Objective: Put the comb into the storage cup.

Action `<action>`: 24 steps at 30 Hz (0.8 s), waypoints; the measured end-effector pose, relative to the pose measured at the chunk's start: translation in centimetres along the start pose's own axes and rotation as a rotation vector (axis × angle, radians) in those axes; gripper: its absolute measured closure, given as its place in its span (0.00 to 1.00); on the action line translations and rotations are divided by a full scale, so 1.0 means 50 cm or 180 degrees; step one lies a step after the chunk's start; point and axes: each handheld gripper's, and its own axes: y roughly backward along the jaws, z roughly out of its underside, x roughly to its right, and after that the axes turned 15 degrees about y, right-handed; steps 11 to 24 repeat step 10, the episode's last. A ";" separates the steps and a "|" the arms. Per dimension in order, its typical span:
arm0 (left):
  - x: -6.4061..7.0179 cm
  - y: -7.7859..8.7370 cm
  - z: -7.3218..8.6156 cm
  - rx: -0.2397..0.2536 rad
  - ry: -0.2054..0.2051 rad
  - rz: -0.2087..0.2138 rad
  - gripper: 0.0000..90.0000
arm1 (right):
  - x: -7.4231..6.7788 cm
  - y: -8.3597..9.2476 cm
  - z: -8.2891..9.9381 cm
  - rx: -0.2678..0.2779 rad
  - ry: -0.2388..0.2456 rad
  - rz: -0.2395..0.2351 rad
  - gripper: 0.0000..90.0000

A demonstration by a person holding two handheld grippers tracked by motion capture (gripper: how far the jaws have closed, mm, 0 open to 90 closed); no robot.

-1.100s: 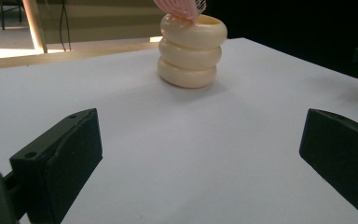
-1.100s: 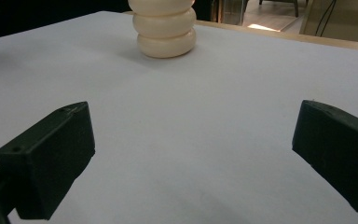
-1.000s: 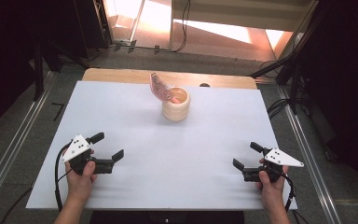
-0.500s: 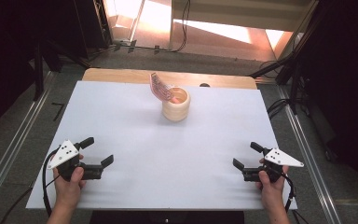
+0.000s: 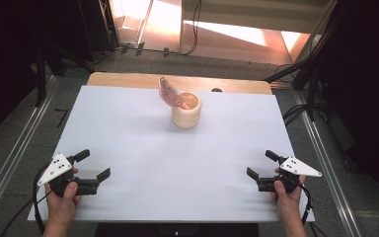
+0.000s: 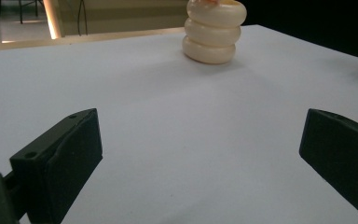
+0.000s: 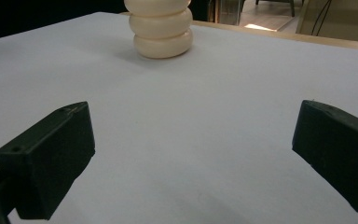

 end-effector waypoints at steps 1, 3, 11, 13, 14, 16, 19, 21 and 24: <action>-0.003 0.001 0.004 0.0006 0.0001 -0.0007 0.00 | 0.000 0.000 0.000 0.0003 -0.0005 0.0002 0.00; -0.007 0.003 0.006 0.0054 0.0063 0.0032 0.00 | 0.000 0.000 0.001 -0.0004 -0.0015 0.0008 0.00; -0.016 0.003 0.013 0.0123 0.0203 0.0041 0.00 | 0.001 -0.001 0.003 -0.0010 -0.0024 0.0046 0.00; -0.016 0.003 0.013 0.0123 0.0203 0.0041 0.00 | 0.001 -0.001 0.003 -0.0010 -0.0024 0.0046 0.00; -0.016 0.003 0.013 0.0123 0.0203 0.0041 0.00 | 0.001 -0.001 0.003 -0.0010 -0.0024 0.0046 0.00; -0.016 0.003 0.013 0.0123 0.0203 0.0041 0.00 | 0.001 -0.001 0.003 -0.0010 -0.0024 0.0046 0.00; -0.016 0.003 0.013 0.0123 0.0203 0.0041 0.00 | 0.001 -0.001 0.003 -0.0010 -0.0024 0.0046 0.00; -0.016 0.003 0.013 0.0123 0.0203 0.0041 0.00 | 0.001 -0.001 0.003 -0.0010 -0.0024 0.0046 0.00; -0.016 0.003 0.013 0.0123 0.0203 0.0041 0.00 | 0.001 -0.001 0.003 -0.0010 -0.0024 0.0046 0.00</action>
